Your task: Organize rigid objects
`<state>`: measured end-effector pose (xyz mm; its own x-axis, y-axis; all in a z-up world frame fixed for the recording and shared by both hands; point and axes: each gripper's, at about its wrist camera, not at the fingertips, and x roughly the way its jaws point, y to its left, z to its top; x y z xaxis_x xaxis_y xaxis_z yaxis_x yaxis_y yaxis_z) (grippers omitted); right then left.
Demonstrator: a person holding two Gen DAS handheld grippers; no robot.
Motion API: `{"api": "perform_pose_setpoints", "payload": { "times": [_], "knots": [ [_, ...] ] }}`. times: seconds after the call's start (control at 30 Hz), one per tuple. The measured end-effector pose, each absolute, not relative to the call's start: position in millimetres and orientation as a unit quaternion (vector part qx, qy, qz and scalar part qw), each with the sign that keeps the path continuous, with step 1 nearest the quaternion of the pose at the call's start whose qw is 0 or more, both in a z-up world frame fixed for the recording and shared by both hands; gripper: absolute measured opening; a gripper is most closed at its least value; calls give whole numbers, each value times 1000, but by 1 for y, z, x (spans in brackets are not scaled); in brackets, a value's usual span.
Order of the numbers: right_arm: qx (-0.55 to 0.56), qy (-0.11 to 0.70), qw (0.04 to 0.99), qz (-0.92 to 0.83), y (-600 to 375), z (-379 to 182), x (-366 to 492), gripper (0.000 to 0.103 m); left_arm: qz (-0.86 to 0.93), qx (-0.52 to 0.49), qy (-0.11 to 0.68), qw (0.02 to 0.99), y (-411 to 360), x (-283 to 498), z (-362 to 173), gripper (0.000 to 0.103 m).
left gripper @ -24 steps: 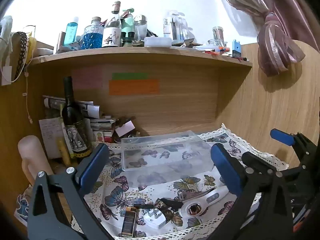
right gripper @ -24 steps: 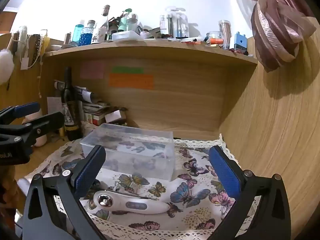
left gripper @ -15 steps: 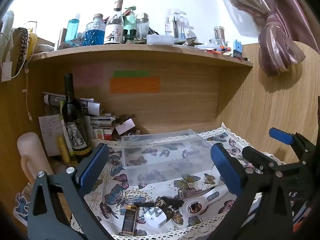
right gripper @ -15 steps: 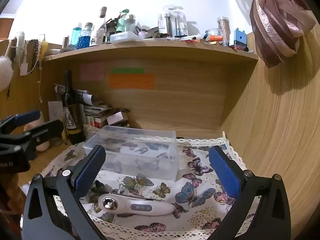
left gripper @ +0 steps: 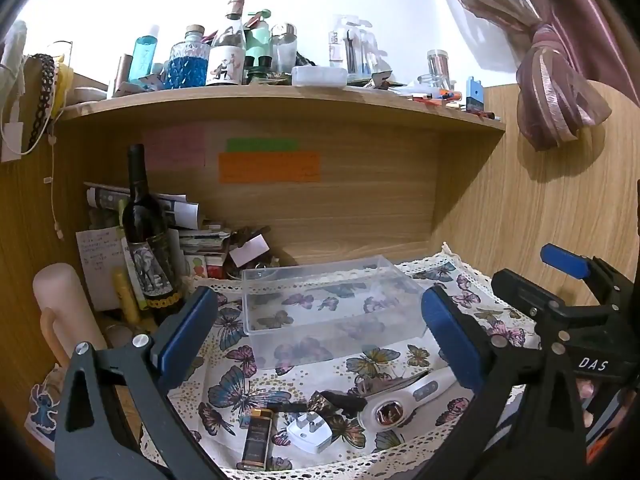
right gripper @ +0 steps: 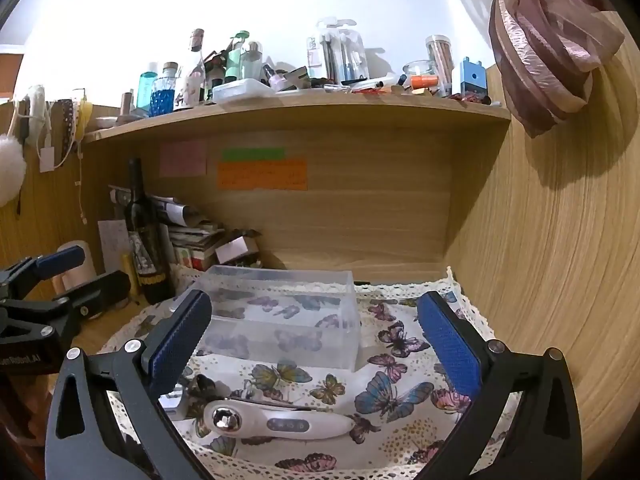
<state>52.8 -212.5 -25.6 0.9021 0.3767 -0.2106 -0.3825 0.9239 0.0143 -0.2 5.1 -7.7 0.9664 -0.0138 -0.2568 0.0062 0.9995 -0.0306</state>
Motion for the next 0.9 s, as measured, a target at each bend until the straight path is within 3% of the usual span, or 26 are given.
{"api": "perform_pose_setpoints", "payload": {
  "times": [0.9],
  "knots": [
    [-1, 102, 974, 201, -214, -22, 49, 103, -10, -13, 130, 991, 1, 3, -2, 103]
  ]
}}
